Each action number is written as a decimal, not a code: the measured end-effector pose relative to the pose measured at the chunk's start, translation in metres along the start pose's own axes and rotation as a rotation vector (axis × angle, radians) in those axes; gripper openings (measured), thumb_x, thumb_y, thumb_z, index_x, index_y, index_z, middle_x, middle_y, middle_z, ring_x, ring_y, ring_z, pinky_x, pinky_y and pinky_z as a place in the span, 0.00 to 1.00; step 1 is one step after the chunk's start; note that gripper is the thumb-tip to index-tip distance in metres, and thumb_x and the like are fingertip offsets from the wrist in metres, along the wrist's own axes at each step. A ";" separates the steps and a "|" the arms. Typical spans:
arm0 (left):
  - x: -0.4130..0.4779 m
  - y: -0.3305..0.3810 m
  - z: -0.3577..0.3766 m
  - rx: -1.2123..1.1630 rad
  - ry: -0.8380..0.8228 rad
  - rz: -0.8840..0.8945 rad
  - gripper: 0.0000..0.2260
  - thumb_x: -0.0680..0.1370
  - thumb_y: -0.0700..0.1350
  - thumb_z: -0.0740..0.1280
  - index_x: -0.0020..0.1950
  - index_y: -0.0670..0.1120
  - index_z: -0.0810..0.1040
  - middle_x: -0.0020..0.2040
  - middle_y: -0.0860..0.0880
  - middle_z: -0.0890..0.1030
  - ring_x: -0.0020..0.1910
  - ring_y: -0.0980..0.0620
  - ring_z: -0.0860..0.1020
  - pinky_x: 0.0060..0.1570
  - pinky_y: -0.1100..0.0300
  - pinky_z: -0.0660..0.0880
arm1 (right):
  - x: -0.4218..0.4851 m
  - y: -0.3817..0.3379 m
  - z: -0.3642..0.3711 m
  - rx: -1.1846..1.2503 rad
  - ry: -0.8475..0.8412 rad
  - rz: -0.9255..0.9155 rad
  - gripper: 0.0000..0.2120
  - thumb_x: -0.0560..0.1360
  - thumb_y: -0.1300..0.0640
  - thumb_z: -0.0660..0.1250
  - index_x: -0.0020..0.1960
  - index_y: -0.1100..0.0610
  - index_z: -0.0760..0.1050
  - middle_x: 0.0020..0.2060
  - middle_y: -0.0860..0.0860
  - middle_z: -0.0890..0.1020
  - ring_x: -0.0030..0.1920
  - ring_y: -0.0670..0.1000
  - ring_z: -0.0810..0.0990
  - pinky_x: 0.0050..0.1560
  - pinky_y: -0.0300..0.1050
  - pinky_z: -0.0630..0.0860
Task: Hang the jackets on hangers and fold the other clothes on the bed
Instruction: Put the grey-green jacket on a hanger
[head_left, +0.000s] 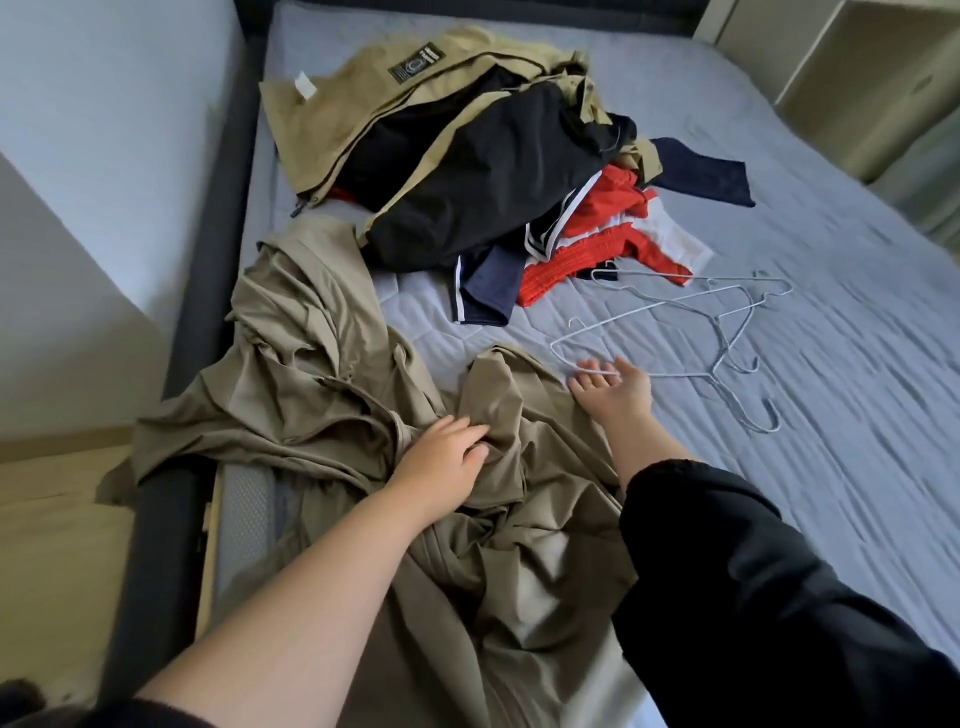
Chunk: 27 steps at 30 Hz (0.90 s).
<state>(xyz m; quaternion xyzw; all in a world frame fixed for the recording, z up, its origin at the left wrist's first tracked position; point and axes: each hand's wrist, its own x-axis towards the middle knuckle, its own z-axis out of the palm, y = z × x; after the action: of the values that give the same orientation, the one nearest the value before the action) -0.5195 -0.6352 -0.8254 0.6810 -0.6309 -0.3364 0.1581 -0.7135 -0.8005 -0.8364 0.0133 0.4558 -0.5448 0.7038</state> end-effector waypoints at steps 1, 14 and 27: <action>0.000 0.001 -0.002 -0.009 -0.010 -0.002 0.19 0.83 0.48 0.55 0.74 0.49 0.66 0.76 0.49 0.62 0.76 0.53 0.55 0.72 0.61 0.51 | -0.005 0.000 -0.002 -0.130 0.027 -0.056 0.09 0.82 0.60 0.53 0.54 0.62 0.70 0.54 0.58 0.75 0.55 0.54 0.77 0.63 0.48 0.68; -0.035 0.010 -0.050 -0.528 0.134 -0.205 0.14 0.81 0.42 0.59 0.64 0.45 0.77 0.61 0.46 0.79 0.62 0.50 0.75 0.66 0.55 0.69 | -0.118 0.046 -0.001 -0.846 0.192 -0.739 0.12 0.79 0.64 0.53 0.54 0.55 0.74 0.46 0.55 0.79 0.37 0.50 0.74 0.40 0.45 0.72; -0.077 0.000 -0.091 -0.833 0.426 -0.367 0.22 0.80 0.40 0.59 0.74 0.47 0.63 0.60 0.48 0.76 0.55 0.50 0.76 0.54 0.55 0.71 | -0.173 0.061 0.016 -1.310 -0.120 -1.089 0.13 0.77 0.61 0.64 0.33 0.56 0.75 0.27 0.47 0.75 0.33 0.49 0.71 0.36 0.49 0.66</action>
<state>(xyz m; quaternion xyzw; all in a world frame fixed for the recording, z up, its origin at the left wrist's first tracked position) -0.4583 -0.5795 -0.7398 0.7134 -0.2668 -0.4354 0.4799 -0.6547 -0.6530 -0.7425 -0.6460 0.5837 -0.4336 0.2323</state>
